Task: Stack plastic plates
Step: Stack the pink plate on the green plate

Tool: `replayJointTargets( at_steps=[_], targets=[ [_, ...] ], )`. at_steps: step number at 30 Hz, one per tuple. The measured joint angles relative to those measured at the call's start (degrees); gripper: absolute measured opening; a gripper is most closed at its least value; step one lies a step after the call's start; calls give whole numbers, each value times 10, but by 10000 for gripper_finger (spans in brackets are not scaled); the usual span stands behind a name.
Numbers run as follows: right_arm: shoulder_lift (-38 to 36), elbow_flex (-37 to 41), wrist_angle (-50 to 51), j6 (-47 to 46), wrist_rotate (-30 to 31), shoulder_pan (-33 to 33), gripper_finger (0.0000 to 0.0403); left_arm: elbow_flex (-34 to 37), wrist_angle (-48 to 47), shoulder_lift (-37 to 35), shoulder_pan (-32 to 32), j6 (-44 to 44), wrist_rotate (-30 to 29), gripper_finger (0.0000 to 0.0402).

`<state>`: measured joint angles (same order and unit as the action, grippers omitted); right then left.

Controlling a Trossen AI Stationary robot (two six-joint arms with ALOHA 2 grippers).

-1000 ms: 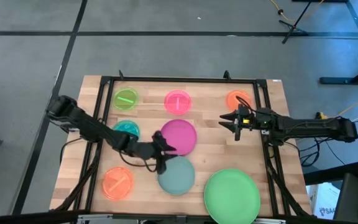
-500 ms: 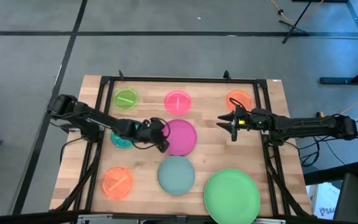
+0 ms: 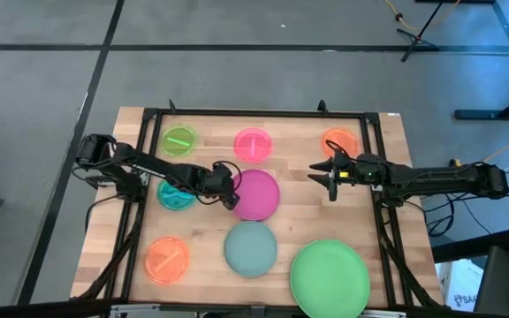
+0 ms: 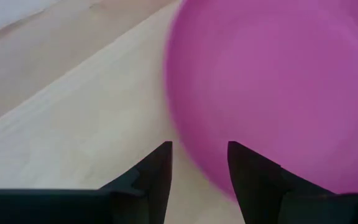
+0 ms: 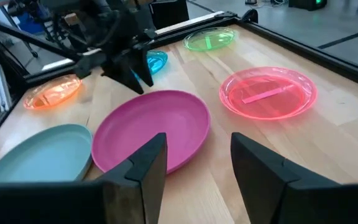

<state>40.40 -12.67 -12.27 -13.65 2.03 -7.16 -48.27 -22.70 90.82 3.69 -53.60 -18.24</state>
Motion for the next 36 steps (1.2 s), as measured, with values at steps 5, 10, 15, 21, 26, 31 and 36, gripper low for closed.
replayJointTargets(
  at_steps=[5,10,15,21,26,31,36],
  targets=[
    [0,0,-5,2,0,1,170,0,16,34,-10,0,25,148],
    [0,0,2,2,-1,0,170,0,44,61,-21,16,35,148],
    [0,0,3,2,-1,0,170,0,66,67,-25,33,28,124],
    [0,0,3,2,6,0,170,0,81,66,-26,53,1,65],
    [0,0,3,2,25,0,169,0,95,66,-31,79,-19,19],
    [0,0,4,2,35,0,169,-1,106,65,-44,90,-37,7],
    [0,0,4,2,35,0,169,-1,120,65,-56,103,-58,9]
  ],
)
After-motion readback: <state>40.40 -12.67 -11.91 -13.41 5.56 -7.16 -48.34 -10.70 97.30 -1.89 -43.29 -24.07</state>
